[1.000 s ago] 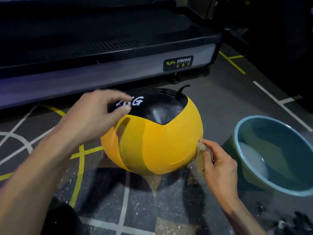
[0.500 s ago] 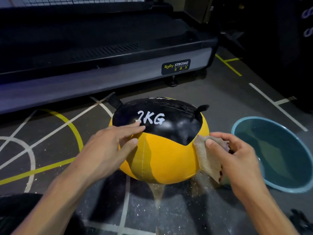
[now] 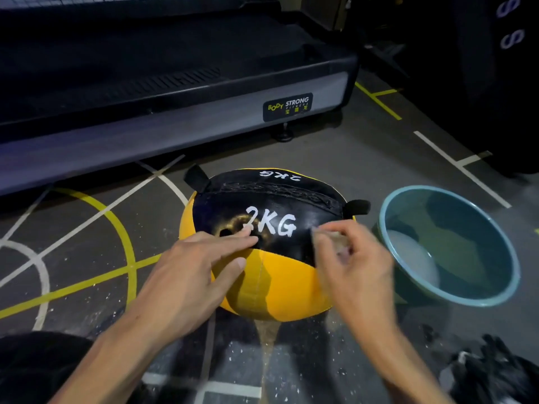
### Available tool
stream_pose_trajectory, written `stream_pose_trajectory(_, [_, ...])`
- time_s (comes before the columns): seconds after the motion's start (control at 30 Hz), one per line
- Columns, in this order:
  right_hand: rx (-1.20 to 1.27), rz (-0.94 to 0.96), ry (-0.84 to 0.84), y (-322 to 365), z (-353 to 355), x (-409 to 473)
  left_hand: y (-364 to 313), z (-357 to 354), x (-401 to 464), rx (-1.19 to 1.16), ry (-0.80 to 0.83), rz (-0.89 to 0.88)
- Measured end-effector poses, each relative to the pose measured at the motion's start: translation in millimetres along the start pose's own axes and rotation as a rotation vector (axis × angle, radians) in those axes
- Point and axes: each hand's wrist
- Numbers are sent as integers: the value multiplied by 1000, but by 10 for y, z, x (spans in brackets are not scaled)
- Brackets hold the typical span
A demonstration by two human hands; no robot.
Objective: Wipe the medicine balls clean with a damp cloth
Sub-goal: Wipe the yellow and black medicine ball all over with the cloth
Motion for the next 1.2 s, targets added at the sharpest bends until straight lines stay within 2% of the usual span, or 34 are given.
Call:
stream_pose_trajectory(0.1, [-156,327,190,177,-234,-329,50,-52,-4,23,-15,-14])
stream_pose_trajectory(0.17, [-201,411,240,144,-163,-345,76,-75,-17,26,-26,-11])
stream_pose_trajectory(0.23, [-157,338,128,-64,-8,-182,87,-88,-44,37,-36,-22])
stream_pose_trajectory(0.33, [-164,47,-89,-381,223,115,56,-122,-83,20,-9,-47])
stream_pose_trajectory(0.4, [-168,34,-95,-329,170,32,11,-150,-103,6,16,-74])
stream_pose_trajectory(0.47, [-116,241,71,-64,-4,-242,-2,-183,-106,-1,30,-95])
stream_pose_trajectory(0.53, [-194,517,289,134,-105,-494,-15,-214,-111,-16,40,-123])
stream_pose_trajectory(0.57, [-239,592,310,138,-103,-498,-15,-214,-119,-21,46,-136])
stream_pose_trajectory(0.6, [-212,559,266,96,-66,-416,-10,-209,-122,-24,47,-144])
stream_pose_trajectory(0.7, [-58,179,21,-100,176,47,51,-205,-162,-37,58,-133])
stream_pose_trajectory(0.77, [-89,-43,-45,-181,275,346,55,-210,-191,-28,83,-147])
stream_pose_trajectory(0.83, [-138,-24,-26,-119,134,442,35,-231,-196,-8,105,-174])
stream_pose_trajectory(0.87, [-173,67,21,-15,4,399,34,-244,-194,4,117,-182])
stream_pose_trajectory(0.97, [-261,435,349,383,-244,160,90,-257,-216,31,117,-194])
stream_pose_trajectory(1.0, [-236,474,403,442,-228,182,109,-250,-226,22,123,-193])
stream_pose_trajectory(1.03, [-178,438,385,456,-171,272,117,-244,-240,8,133,-194])
stream_pose_trajectory(1.1, [-111,278,230,390,-39,550,100,-243,-267,-14,155,-205])
stream_pose_trajectory(1.13, [-131,194,158,363,7,707,84,-258,-275,-17,167,-212])
stream_pose_trajectory(1.2, [-258,92,127,326,-21,995,48,-297,-294,-17,196,-214])
Point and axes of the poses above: each hand's wrist, its own x-axis towards the middle knuckle, its own z-axis out of the back of the hand, y = z × x, and after that the axes turned 10 degrees about -x, right-handed
